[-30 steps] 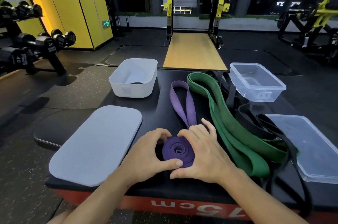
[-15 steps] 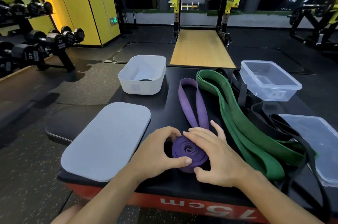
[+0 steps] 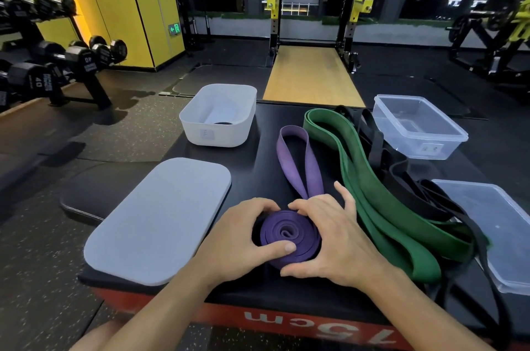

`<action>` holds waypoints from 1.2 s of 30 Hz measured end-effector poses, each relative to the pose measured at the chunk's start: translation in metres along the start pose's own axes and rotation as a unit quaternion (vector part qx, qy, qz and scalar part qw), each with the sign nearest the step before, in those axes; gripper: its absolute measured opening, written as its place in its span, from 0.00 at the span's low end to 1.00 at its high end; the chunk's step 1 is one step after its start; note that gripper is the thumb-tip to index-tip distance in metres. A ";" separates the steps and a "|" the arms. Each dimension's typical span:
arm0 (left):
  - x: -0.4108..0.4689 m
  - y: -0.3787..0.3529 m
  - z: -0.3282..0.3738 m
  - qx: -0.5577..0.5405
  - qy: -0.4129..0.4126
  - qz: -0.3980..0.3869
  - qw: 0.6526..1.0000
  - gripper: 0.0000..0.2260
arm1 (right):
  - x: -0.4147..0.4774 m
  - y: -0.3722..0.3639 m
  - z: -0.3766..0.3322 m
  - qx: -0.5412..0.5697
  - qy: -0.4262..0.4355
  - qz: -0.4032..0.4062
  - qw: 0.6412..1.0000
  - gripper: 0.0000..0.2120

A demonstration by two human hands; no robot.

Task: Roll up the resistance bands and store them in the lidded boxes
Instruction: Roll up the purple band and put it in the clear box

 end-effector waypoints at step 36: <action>0.000 -0.003 -0.008 -0.004 0.001 0.014 1.000 0.25 | 0.018 0.020 0.006 0.049 0.004 -0.124 0.991 0.45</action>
Point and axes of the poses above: each hand's wrist, its own x-axis towards the middle knuckle, its own y-axis out of the back of the hand, z = x × y, the point moved 2 cm from there along x, towards the middle knuckle, and after that the axes turned 5 degrees about y, right-handed, at the moved point
